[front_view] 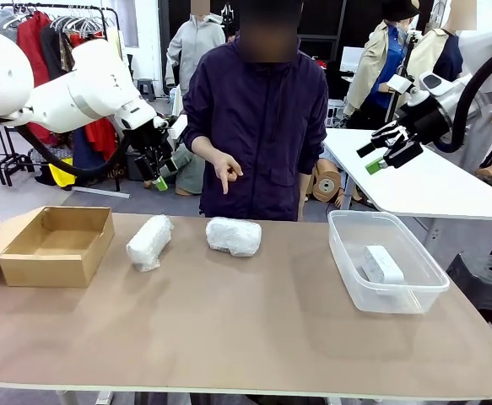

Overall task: Separate and place wrapped and unwrapped clocks.
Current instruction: Pick up the Digital clock indicated by the person.

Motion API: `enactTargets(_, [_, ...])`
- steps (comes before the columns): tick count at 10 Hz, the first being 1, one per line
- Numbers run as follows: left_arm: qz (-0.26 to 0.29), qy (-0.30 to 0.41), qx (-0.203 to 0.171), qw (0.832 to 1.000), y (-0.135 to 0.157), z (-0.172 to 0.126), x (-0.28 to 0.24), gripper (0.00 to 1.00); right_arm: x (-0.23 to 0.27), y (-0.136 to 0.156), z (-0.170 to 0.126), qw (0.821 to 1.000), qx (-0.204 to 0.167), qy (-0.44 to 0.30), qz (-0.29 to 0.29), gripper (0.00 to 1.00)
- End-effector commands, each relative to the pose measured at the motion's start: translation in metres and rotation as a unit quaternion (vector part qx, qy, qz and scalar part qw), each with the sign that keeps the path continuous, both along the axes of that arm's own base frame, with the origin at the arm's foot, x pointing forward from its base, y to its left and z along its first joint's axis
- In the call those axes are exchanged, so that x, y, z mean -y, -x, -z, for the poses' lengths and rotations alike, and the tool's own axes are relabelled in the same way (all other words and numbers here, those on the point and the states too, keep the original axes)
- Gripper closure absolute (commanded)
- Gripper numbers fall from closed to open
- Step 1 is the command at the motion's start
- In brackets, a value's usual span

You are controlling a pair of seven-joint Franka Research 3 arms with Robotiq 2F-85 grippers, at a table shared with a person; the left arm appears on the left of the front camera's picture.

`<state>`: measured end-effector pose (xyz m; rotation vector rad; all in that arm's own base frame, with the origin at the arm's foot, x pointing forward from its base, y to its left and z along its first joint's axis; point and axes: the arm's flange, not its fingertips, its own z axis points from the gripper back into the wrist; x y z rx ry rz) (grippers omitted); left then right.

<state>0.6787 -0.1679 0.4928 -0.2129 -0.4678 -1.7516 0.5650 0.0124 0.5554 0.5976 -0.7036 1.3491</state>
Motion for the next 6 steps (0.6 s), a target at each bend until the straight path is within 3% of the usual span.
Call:
enactTargets(1, [-0.017, -0.045, 0.005, 0.999, -0.016, 0.009, 0.034, 0.0, -0.001, 0.001, -0.001, 1.0, 0.001, 0.0, -0.003, 0.0])
enactTargets(6, [0.007, -0.109, 0.055, 0.992, -0.043, 0.04, 0.112, 0.0, -0.001, 0.001, -0.001, 1.0, 0.001, 0.0, -0.003, 0.0])
